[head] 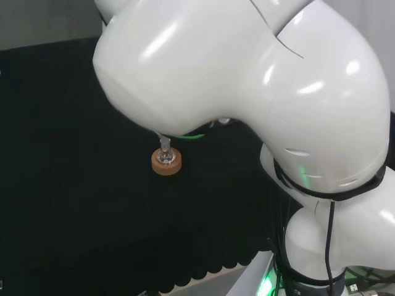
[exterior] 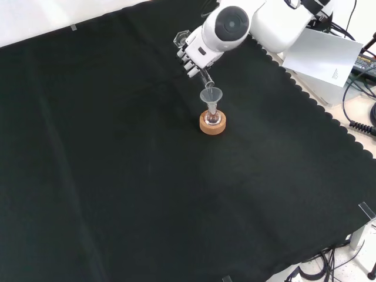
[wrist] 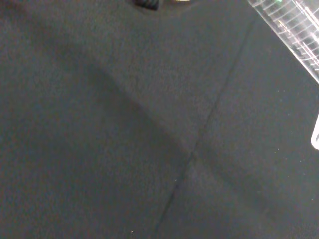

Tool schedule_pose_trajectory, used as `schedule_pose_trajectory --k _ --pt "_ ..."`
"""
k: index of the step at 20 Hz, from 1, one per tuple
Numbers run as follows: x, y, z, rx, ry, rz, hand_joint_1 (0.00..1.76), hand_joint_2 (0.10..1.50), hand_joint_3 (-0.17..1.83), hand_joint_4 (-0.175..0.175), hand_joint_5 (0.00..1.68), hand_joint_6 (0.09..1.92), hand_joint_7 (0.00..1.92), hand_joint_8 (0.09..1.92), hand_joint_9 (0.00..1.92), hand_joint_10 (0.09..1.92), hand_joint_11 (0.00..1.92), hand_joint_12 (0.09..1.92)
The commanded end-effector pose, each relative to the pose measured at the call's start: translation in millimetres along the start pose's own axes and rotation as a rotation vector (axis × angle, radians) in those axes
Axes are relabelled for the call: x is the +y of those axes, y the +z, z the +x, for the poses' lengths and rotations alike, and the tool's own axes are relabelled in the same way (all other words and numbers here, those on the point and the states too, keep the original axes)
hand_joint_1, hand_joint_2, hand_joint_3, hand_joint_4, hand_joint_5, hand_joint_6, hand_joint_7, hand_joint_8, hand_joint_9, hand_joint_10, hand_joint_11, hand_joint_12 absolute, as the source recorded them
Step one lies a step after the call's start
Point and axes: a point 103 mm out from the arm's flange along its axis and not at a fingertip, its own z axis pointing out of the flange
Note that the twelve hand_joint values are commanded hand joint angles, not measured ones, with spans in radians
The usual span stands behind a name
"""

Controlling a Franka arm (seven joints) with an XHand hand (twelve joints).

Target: Pour the water from the graduated cylinder into the round-bottom flask.

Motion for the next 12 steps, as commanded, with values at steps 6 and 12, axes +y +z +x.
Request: schedule_pose_trajectory --k 6,12 --pt "-7.0 8.7 -23.7 0.325 0.053 -0.14 1.25 1.06 0.0 0.022 1.07 0.95 1.17 0.66 1.48 0.09 1.23 0.7" --pt "-7.5 11.7 -31.3 0.487 0.061 -0.223 1.25 1.06 0.0 0.022 1.07 0.96 1.17 0.67 1.48 0.09 1.23 0.7"
